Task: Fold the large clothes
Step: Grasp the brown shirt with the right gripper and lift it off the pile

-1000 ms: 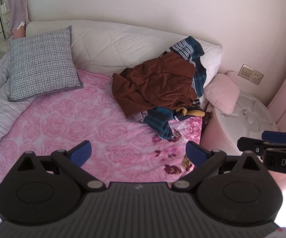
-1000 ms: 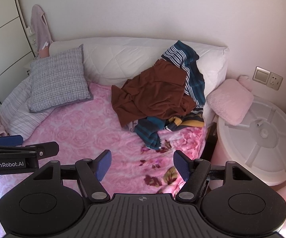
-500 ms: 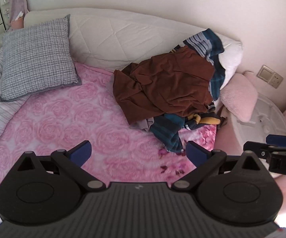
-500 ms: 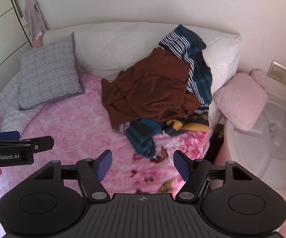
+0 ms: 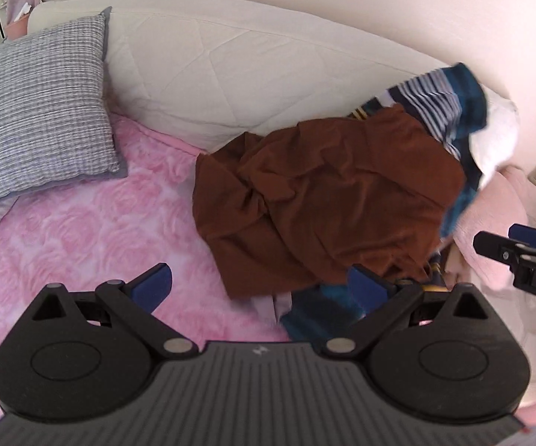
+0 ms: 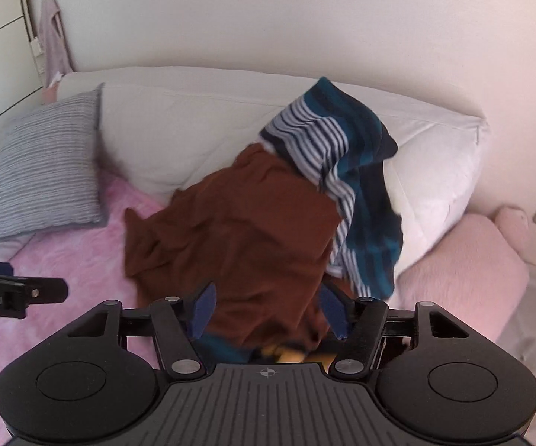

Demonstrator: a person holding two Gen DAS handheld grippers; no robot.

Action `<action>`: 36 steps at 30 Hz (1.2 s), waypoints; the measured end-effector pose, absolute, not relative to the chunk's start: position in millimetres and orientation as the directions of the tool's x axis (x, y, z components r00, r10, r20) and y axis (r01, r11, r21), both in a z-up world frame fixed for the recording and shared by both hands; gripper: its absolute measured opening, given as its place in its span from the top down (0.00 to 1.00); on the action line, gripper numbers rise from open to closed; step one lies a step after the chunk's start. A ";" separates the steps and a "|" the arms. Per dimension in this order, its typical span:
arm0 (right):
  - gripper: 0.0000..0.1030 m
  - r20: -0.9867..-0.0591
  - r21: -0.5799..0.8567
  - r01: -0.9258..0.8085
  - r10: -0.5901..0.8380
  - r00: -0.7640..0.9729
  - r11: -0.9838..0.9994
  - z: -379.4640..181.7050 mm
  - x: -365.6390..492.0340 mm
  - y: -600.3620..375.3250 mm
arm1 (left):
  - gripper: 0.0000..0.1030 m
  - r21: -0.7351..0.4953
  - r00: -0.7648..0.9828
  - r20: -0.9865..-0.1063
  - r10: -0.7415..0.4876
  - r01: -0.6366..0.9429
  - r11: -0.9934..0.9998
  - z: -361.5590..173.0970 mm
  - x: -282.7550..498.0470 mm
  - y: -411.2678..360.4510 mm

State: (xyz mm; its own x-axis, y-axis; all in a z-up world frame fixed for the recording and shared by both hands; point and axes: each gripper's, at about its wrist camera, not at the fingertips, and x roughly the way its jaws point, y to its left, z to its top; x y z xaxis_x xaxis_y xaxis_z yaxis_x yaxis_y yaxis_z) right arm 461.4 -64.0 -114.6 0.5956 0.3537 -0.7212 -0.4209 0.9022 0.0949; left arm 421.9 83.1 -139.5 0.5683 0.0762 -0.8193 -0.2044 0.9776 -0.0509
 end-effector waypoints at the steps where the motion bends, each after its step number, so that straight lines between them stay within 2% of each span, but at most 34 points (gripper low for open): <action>1: 0.43 -0.722 0.093 -0.415 0.349 0.597 0.905 -119.9 473.4 -63.6 | 0.04 -0.047 0.564 -0.822 0.081 -0.208 0.977 -143.8 432.1 84.1; 7: 0.45 -0.734 0.073 -0.370 0.301 0.608 0.926 -151.1 535.4 -61.6 | 0.04 -0.027 0.538 -0.837 0.099 -0.221 0.975 -165.3 481.3 92.9; 10: 0.56 -0.736 0.065 -0.364 0.291 0.611 0.929 -164.1 555.4 -57.0 | 0.04 -0.024 0.527 -0.843 0.106 -0.234 0.972 -173.8 492.6 100.5; 11: 0.74 -0.736 0.064 -0.371 0.294 0.610 0.927 -167.6 559.6 -54.9 | 0.04 -0.026 0.523 -0.845 0.107 -0.240 0.970 -176.0 494.3 103.6; 12: 0.98 -0.741 0.063 -0.391 0.305 0.598 0.918 -169.4 561.9 -51.4 | 0.04 -0.027 0.520 -0.847 0.109 -0.247 0.969 -177.7 494.2 106.9; 15: 0.99 -0.720 0.021 -0.451 0.327 0.612 0.892 -159.5 554.7 -41.4 | 0.04 -0.029 0.511 -0.852 0.115 -0.266 0.964 -178.1 486.1 116.4; 22: 1.00 -0.576 0.138 -0.672 0.611 0.543 0.728 -61.4 502.8 -12.2 | 0.05 -0.042 0.525 -0.834 0.171 -0.368 0.929 -156.2 420.0 153.1; 27: 1.00 -0.493 0.169 -0.784 0.740 0.458 0.598 0.4 451.0 27.0 | 0.05 -0.054 0.552 -0.794 0.255 -0.482 0.875 -126.0 339.1 181.9; 31: 1.00 -0.363 0.215 -0.863 0.858 0.363 0.456 58.3 393.4 52.3 | 0.05 -0.064 0.563 -0.753 0.339 -0.577 0.814 -98.4 259.8 204.7; 36: 1.00 -0.187 0.217 -0.922 0.941 0.284 0.321 131.3 315.7 79.9 | 0.05 -0.085 0.558 -0.702 0.442 -0.682 0.726 -64.9 154.2 226.6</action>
State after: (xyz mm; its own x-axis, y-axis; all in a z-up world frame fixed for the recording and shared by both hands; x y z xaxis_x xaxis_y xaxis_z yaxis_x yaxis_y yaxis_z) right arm 315.7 79.9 131.3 0.2836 0.9406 -0.1866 -0.9219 0.3210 0.2171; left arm 154.2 226.6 -64.9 0.5577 0.4423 -0.7024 -0.6824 0.7260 -0.0846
